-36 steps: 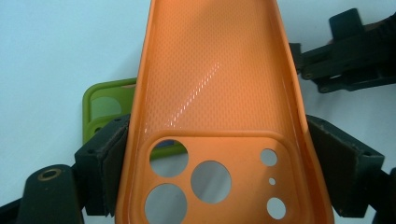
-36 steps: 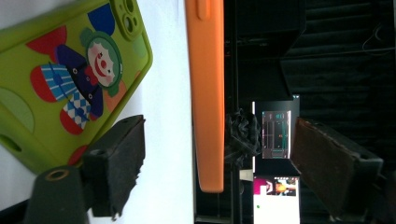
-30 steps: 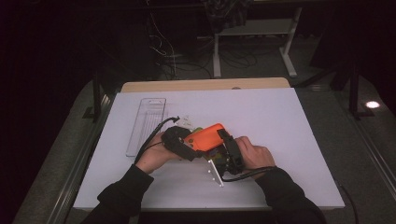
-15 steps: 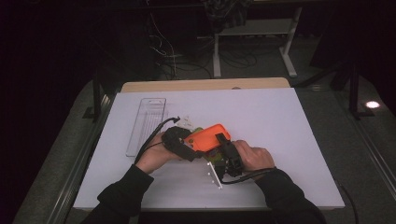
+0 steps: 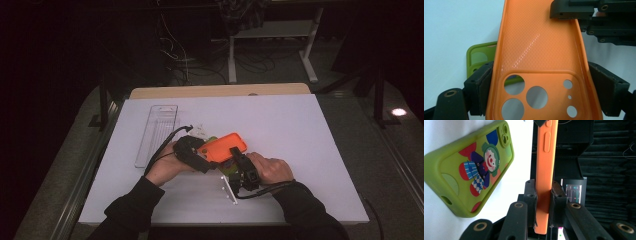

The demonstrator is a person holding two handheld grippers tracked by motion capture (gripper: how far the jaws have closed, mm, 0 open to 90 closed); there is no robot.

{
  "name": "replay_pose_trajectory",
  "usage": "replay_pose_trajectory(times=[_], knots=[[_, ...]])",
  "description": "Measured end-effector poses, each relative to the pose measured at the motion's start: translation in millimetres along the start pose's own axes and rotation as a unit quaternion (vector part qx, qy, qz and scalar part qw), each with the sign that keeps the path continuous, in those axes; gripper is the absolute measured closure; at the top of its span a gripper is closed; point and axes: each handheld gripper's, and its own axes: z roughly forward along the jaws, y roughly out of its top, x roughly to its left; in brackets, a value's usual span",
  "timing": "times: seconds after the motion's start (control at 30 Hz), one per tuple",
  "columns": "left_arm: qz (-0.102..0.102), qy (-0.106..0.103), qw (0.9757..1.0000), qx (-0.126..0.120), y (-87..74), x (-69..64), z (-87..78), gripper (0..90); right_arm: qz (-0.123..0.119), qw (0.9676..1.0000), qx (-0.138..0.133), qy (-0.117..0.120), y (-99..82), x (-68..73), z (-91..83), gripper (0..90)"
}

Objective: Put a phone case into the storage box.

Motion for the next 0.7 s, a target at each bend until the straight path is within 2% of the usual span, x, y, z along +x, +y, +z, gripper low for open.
replay_pose_trajectory(times=[0.2, 0.37, 0.4, 0.43, 0.5, 0.57, 0.6, 0.63, 0.7], knots=[[0.011, 0.008, 0.9999, -0.004, 0.5, -1.6, -0.4, 15.7, -0.002, 1.0000, 0.000, -0.005, -0.1, 0.3, -0.4, 78.0], [0.003, 0.001, 0.9999, -0.011, 0.9, -2.1, -2.3, 14.9, 0.000, 0.9999, -0.005, -0.012, -1.7, -1.2, -1.3, 78.2], [0.009, 0.005, 0.9999, -0.011, 1.0, -1.7, -3.8, 14.5, -0.001, 0.9999, -0.007, -0.013, -1.8, -1.6, -1.7, 78.2], [0.010, 0.000, 0.9998, -0.017, 0.9, -1.1, -4.9, 13.5, -0.001, 0.9999, -0.008, -0.013, -1.8, -1.6, -1.8, 78.2], [-0.004, -0.013, 0.9995, -0.027, 0.7, -0.6, -6.2, 11.5, -0.003, 0.9999, -0.007, -0.011, -2.1, -1.3, -1.8, 78.2], [-0.002, -0.012, 0.9995, -0.028, 0.2, 0.1, -8.3, 7.1, -0.004, 0.9999, -0.006, -0.010, -2.9, -1.0, -0.8, 78.2], [0.009, -0.011, 0.9997, -0.020, 0.1, 2.0, -10.4, 5.6, -0.003, 0.9999, -0.004, -0.009, -3.4, -1.1, -0.5, 78.2], [0.002, -0.013, 0.9996, -0.024, 0.1, 2.1, -10.7, 4.1, -0.001, 1.0000, -0.002, -0.007, -3.9, -1.4, -0.2, 78.1], [0.010, -0.010, 0.9996, -0.023, -0.6, 3.6, -12.7, 2.2, -0.001, 1.0000, 0.005, -0.002, -5.3, -2.9, -0.4, 78.1]])
